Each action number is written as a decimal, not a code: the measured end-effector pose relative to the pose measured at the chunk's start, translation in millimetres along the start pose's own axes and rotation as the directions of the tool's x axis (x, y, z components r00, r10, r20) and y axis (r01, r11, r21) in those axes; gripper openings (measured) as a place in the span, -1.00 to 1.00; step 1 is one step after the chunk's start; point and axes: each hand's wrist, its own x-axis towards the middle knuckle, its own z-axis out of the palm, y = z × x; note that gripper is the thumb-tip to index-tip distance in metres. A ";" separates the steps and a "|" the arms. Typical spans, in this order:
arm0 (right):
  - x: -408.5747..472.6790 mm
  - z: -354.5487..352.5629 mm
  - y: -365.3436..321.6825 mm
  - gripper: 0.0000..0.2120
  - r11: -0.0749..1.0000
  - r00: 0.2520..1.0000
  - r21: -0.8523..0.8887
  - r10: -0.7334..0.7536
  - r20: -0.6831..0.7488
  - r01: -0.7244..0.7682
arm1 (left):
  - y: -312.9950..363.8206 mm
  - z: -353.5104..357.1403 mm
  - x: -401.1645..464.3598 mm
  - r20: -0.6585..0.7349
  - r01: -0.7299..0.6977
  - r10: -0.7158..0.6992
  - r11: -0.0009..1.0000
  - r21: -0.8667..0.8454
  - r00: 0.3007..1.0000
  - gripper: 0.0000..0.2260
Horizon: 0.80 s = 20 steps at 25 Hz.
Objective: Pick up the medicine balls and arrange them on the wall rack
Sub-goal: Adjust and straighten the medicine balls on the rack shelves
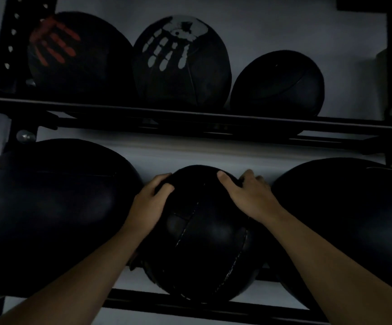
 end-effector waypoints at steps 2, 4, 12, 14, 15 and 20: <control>14.2 -3.8 -10.3 -0.16 0.996 0.997 0.092 -0.004 0.075 -0.003 | 13.1 9.9 -5.6 -0.052 0.120 -0.119 0.993 0.012 0.992 -0.62; 23.6 -6.2 -20.1 -0.23 0.989 0.989 0.145 0.007 0.149 -0.029 | 21.4 31.8 -23.2 -0.121 0.202 -0.186 0.970 0.135 0.975 -0.24; -14.5 16.1 -12.6 -0.07 0.987 0.996 -0.159 -0.027 -0.080 0.014 | -14.8 8.5 -15.0 -0.121 -0.049 0.054 0.998 0.044 0.991 -0.57; -12.2 7.4 -9.6 -0.16 0.988 0.994 -0.144 -0.072 -0.079 0.060 | -14.8 3.5 -15.2 -0.062 -0.048 0.047 0.999 -0.013 0.997 -0.60; -5.7 1.7 -9.2 -0.23 0.996 0.997 -0.070 -0.062 -0.053 0.059 | -8.7 4.1 -14.4 -0.046 -0.009 0.007 0.999 -0.035 0.999 -0.55; 14.6 0.2 -10.7 -0.24 0.986 0.996 0.163 0.025 0.089 -0.039 | 26.9 32.1 -11.8 -0.090 0.147 -0.125 0.935 0.322 0.988 -0.07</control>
